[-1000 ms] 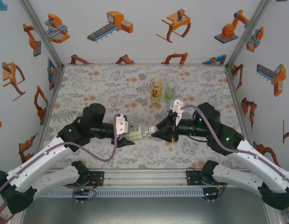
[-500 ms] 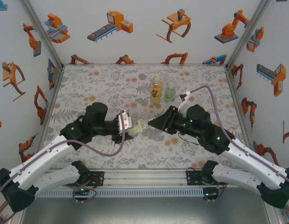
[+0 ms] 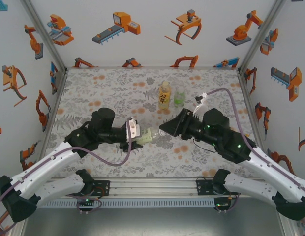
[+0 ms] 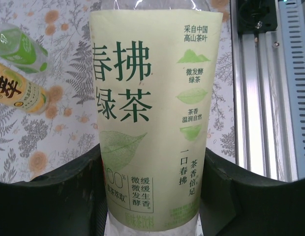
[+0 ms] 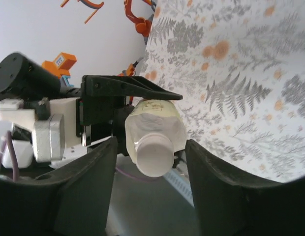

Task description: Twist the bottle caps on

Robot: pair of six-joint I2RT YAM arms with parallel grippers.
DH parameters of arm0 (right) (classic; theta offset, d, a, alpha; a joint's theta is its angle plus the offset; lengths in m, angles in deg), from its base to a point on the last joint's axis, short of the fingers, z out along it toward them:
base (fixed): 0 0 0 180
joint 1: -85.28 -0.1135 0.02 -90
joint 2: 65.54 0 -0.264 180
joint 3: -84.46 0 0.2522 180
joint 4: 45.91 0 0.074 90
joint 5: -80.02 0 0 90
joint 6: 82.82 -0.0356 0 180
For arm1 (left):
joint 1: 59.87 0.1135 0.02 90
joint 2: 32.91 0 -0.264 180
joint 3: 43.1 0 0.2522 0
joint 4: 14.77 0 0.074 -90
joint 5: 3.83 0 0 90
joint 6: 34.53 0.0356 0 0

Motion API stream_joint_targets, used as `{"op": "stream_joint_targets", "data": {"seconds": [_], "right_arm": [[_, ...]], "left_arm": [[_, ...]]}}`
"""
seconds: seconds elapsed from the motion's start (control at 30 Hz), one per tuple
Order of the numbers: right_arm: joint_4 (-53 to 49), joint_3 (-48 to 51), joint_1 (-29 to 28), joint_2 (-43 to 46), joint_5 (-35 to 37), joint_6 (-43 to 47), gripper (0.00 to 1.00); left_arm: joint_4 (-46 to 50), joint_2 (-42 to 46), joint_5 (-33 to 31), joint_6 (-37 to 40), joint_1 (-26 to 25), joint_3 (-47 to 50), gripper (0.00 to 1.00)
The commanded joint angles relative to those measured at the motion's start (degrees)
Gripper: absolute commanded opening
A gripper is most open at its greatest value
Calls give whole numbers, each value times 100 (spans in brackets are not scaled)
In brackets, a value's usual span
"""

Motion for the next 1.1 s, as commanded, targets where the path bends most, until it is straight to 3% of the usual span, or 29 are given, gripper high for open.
{"op": "stream_joint_targets", "data": {"seconds": [0.0,0.1,0.3,0.4,0.53,1.07], "right_arm": [[-314,-390,-31,75,-219,1810,59],[-393,-573,-32,17,-854,3027,59],[-908,-888,-32,-188,-2869,5865,59],[-983,-815,-31,-219,-3300,6833,59],[-593,-631,-32,-232,-3639,7110,59],[16,-268,-32,-180,-3518,6883,35]], "left_arm": [[-141,98,461,67,-7,-123,0],[-68,110,742,58,-15,-175,0],[117,148,1294,108,-15,-251,0],[166,122,1431,142,-15,-266,0],[258,49,1421,108,-15,-338,0],[408,-42,1296,137,-17,-426,0]]}}
